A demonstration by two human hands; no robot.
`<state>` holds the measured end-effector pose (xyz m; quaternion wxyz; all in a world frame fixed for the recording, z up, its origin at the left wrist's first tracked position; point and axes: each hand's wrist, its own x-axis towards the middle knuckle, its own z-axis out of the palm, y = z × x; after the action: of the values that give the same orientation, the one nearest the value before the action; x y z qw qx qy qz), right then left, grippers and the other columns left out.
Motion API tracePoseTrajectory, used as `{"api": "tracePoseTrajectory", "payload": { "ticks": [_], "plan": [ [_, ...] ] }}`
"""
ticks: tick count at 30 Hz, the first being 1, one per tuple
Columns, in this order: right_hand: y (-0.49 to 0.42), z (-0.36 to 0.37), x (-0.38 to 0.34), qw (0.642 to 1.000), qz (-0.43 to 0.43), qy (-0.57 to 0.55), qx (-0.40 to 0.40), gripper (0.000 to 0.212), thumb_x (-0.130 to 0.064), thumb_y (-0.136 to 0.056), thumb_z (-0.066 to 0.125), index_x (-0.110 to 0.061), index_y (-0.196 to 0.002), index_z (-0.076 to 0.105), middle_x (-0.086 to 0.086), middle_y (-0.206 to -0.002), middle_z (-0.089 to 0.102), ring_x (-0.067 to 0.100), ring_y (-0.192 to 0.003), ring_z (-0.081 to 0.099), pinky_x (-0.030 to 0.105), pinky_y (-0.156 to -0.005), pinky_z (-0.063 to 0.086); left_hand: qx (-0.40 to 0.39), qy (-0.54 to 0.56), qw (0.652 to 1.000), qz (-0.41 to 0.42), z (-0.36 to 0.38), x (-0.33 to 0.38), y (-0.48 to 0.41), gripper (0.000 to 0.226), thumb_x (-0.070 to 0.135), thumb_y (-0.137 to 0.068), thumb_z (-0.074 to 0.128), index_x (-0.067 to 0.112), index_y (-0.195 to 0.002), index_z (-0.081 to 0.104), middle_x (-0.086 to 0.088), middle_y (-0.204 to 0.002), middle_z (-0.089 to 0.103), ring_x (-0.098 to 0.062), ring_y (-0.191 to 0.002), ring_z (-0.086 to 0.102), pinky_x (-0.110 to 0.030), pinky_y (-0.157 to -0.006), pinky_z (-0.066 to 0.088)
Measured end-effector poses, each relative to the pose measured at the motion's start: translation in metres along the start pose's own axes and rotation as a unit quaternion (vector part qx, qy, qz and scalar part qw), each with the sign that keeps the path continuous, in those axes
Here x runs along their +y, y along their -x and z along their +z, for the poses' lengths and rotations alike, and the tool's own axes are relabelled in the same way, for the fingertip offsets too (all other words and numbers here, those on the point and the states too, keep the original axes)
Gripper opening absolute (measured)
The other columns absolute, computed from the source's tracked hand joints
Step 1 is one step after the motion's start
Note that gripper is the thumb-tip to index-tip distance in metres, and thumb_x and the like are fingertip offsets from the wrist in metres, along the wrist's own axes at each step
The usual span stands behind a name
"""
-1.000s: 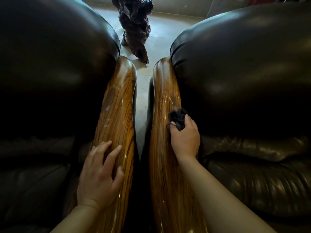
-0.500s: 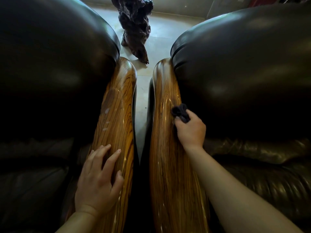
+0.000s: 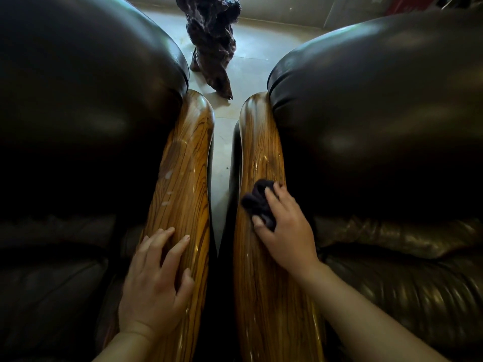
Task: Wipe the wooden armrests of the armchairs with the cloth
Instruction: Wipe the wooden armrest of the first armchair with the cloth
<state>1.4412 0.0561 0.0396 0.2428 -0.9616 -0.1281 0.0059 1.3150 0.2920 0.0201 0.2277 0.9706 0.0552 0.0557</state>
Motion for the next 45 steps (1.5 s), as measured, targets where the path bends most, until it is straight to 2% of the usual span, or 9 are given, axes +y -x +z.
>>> {"api": "tracePoseTrajectory", "payload": {
  "ticks": [6,17,20,23,27,32,35,38,45],
  "plan": [
    [-0.089,-0.002,-0.010,0.996,0.072,0.039,0.017,0.076,-0.067,-0.094,0.041,-0.031,-0.157,0.021,0.009,-0.167,0.014,0.032,-0.152,0.010,0.046,-0.122,0.016,0.011,-0.005,1.000,0.013,0.000,0.001,-0.001,0.055,0.039,-0.083,0.044,0.021,-0.135,0.051,-0.009,-0.144,0.045,-0.032,-0.136,0.037,-0.059,-0.104,0.041],
    [-0.006,0.001,0.003,0.984,-0.163,0.058,-0.037,0.062,-0.058,-0.091,0.051,-0.031,-0.146,0.045,-0.003,-0.162,0.031,0.026,-0.152,0.018,0.046,-0.119,0.024,0.018,-0.006,1.000,0.022,0.000,0.001,-0.001,0.055,0.037,-0.083,0.045,0.019,-0.135,0.052,-0.010,-0.142,0.045,-0.031,-0.137,0.035,-0.058,-0.108,0.036],
    [-0.026,-0.010,0.008,0.996,-0.094,0.007,-0.008,0.055,-0.044,-0.090,0.064,-0.023,-0.141,0.055,0.001,-0.152,0.046,0.022,-0.143,0.036,0.040,-0.117,0.032,0.023,-0.005,0.999,0.024,0.001,0.001,-0.001,0.055,0.037,-0.083,0.045,0.019,-0.135,0.052,-0.010,-0.142,0.045,-0.030,-0.137,0.034,-0.057,-0.108,0.036],
    [-0.086,-0.029,-0.011,0.994,0.044,-0.083,0.055,0.024,-0.032,-0.086,0.072,-0.027,-0.109,0.071,-0.008,-0.106,0.069,0.011,-0.099,0.062,0.031,-0.088,0.051,0.021,-0.007,0.999,0.027,0.002,-0.001,-0.001,0.055,0.037,-0.083,0.045,0.019,-0.135,0.052,-0.010,-0.143,0.044,-0.030,-0.138,0.035,-0.056,-0.109,0.034],
    [-0.136,-0.050,-0.023,0.881,0.215,-0.419,0.043,0.012,-0.032,-0.085,0.069,-0.021,-0.085,0.074,0.002,-0.087,0.073,0.019,-0.081,0.071,0.042,-0.074,0.060,0.018,-0.007,0.999,0.028,0.002,-0.002,-0.002,0.055,0.038,-0.084,0.045,0.019,-0.136,0.052,-0.008,-0.144,0.043,-0.029,-0.138,0.034,-0.054,-0.109,0.034],
    [-0.111,-0.038,0.005,0.981,0.132,-0.110,0.092,0.027,-0.033,-0.099,0.053,-0.024,-0.120,0.068,-0.001,-0.121,0.066,0.017,-0.115,0.059,0.039,-0.099,0.050,0.016,-0.003,1.000,0.026,0.003,-0.003,-0.001,0.056,0.039,-0.083,0.045,0.022,-0.136,0.050,-0.007,-0.145,0.042,-0.028,-0.138,0.032,-0.055,-0.107,0.035],
    [-0.072,-0.025,0.011,0.995,0.010,-0.096,0.005,0.048,-0.043,-0.102,0.046,-0.026,-0.147,0.047,-0.006,-0.158,0.037,0.015,-0.148,0.026,0.038,-0.119,0.023,0.017,-0.008,1.000,0.022,0.003,-0.004,-0.002,0.056,0.039,-0.083,0.046,0.024,-0.137,0.049,-0.006,-0.145,0.042,-0.027,-0.139,0.031,-0.053,-0.106,0.034],
    [-0.028,-0.011,0.011,0.996,-0.061,0.064,-0.009,0.074,-0.067,-0.093,0.042,-0.023,-0.153,0.037,-0.001,-0.163,0.027,0.020,-0.153,0.013,0.039,-0.120,0.016,0.016,-0.006,0.999,0.030,0.004,-0.005,-0.002,0.056,0.038,-0.082,0.046,0.022,-0.136,0.051,-0.007,-0.145,0.042,-0.029,-0.138,0.035,-0.055,-0.109,0.035],
    [-0.099,-0.020,0.017,0.990,-0.032,0.132,-0.028,0.076,-0.058,-0.100,0.033,-0.010,-0.157,0.021,0.010,-0.167,0.014,0.025,-0.154,0.001,0.040,-0.125,0.009,0.003,-0.020,1.000,0.019,0.003,-0.003,-0.001,0.057,0.040,-0.083,0.045,0.023,-0.137,0.048,-0.006,-0.145,0.041,-0.028,-0.138,0.032,-0.054,-0.108,0.032]
  ]
}}
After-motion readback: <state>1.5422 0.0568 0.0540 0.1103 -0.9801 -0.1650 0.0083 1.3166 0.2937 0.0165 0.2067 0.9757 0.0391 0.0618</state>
